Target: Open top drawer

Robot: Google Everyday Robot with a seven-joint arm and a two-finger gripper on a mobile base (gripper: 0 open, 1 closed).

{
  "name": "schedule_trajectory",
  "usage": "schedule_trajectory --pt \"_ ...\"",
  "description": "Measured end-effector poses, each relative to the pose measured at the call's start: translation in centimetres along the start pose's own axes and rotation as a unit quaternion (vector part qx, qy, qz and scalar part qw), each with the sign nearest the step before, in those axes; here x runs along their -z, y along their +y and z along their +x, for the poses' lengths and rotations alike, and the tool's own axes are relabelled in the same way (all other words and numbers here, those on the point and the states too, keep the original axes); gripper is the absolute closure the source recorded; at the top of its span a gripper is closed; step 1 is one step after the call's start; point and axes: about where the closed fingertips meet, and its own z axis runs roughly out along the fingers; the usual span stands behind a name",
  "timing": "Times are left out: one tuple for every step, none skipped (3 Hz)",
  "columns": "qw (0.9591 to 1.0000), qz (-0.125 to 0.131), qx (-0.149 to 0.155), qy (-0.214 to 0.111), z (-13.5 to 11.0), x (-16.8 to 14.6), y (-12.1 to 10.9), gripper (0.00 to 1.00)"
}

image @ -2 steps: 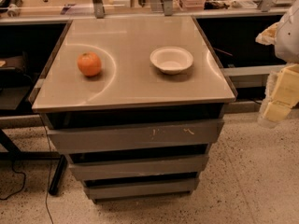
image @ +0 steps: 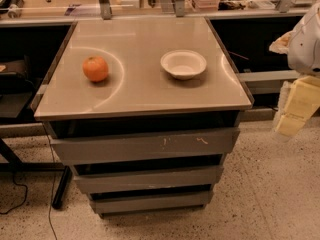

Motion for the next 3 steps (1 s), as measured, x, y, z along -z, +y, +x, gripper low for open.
schedule_trajectory --pt "0.9998 -0.014 -0.004 -0.014 -0.4 -3.8 0.3 0.0" --pt "0.9987 -0.035 0.0 -0.037 -0.4 -8.9 0.0 0.0" --pt "0.9987 -0.035 0.0 -0.037 -0.4 -8.9 0.0 0.0"
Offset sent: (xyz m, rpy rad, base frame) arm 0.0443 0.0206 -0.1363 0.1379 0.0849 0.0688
